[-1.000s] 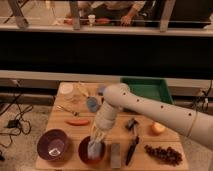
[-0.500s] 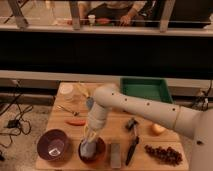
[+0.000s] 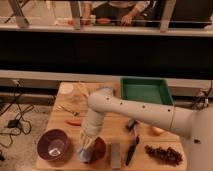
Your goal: Wipe red bowl with towel
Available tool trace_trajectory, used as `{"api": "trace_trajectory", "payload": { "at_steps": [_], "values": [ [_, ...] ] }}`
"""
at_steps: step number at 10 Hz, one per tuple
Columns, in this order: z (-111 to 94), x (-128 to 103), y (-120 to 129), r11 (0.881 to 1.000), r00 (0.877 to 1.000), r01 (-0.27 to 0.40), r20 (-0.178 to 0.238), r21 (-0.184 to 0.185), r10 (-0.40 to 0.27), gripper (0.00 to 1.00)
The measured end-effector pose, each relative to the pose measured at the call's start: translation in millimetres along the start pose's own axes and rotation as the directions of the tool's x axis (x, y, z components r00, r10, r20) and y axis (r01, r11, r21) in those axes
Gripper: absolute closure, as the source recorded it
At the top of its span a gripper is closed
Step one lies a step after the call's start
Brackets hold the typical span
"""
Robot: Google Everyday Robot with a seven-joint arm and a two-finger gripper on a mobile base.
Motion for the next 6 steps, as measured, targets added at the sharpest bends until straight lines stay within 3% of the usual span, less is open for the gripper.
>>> {"api": "trace_trajectory", "payload": {
  "at_steps": [2,3,6],
  "values": [
    [-6,2,10,1.000,1.000,-0.003,0.002,0.007,0.003,0.98],
    [-26,17,36,0.999,0.999,-0.033,-0.001,0.034,0.033,0.98],
    [-45,35,46,0.995,0.997,-0.071,-0.016,0.071,0.072,0.98]
  ]
}}
